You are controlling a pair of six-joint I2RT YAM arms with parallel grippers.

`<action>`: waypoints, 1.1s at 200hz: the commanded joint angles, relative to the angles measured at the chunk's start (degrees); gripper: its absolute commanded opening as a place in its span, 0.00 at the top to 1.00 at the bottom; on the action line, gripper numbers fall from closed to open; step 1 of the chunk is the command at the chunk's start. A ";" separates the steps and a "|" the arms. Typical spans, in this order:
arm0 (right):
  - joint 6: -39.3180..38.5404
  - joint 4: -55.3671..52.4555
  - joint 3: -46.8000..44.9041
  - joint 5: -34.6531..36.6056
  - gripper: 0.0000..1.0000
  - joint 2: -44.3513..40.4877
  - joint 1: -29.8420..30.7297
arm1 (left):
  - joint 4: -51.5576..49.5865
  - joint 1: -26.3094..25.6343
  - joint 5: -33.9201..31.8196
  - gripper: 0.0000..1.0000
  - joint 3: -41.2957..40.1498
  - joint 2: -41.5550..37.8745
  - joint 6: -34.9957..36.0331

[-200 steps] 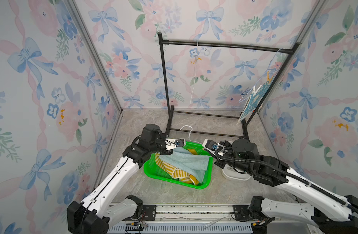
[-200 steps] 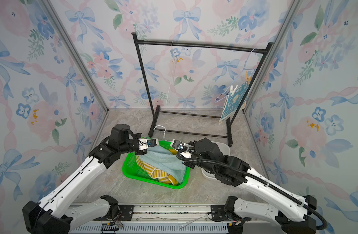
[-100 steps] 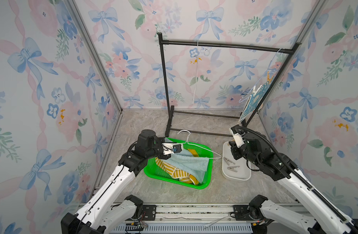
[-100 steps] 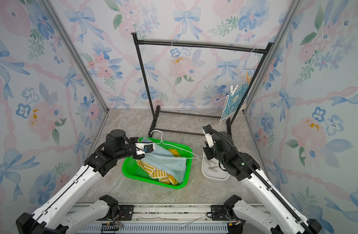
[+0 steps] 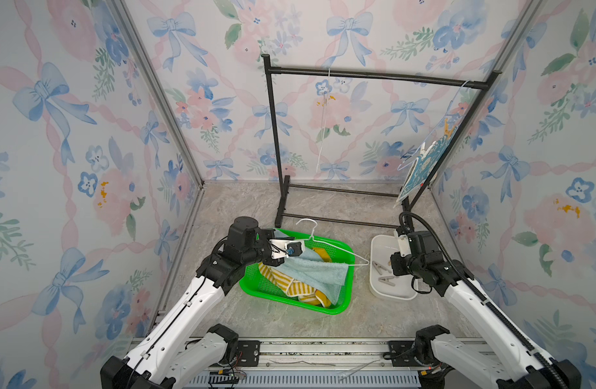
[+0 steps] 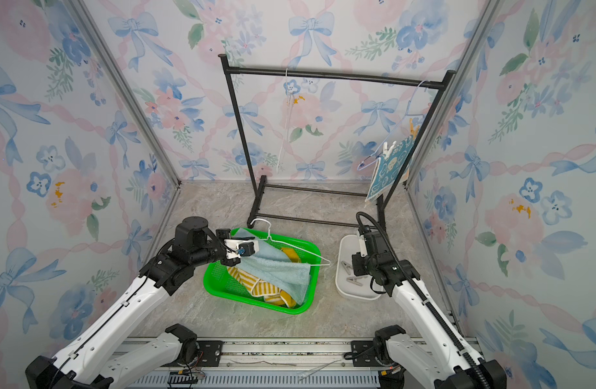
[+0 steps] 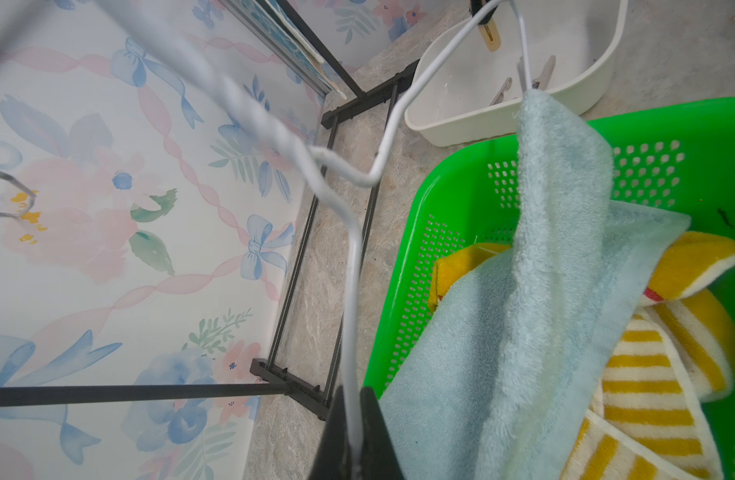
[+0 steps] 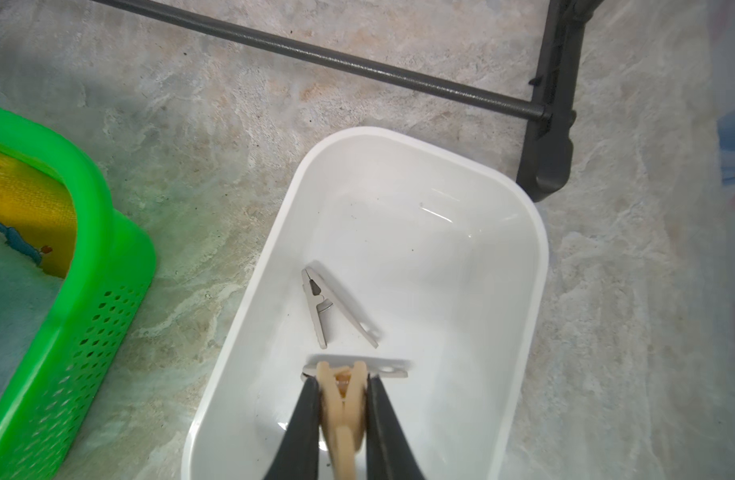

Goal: Remove the clothespins securing towels to the hanger
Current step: Place the clothespin in the storage box.

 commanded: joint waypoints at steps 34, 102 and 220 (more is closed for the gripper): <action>2.94 8.22 -2.45 -5.76 0.81 6.19 -5.14 | 1.25 -0.19 1.36 1.00 -0.62 -0.95 0.79; 2.65 8.65 -1.49 -5.76 0.64 9.59 -6.48 | 1.20 -0.19 1.25 1.00 -0.84 -1.19 0.95; 0.83 5.25 0.58 -6.17 0.48 5.51 -6.40 | 1.20 -0.19 1.23 1.00 -0.75 -0.93 1.59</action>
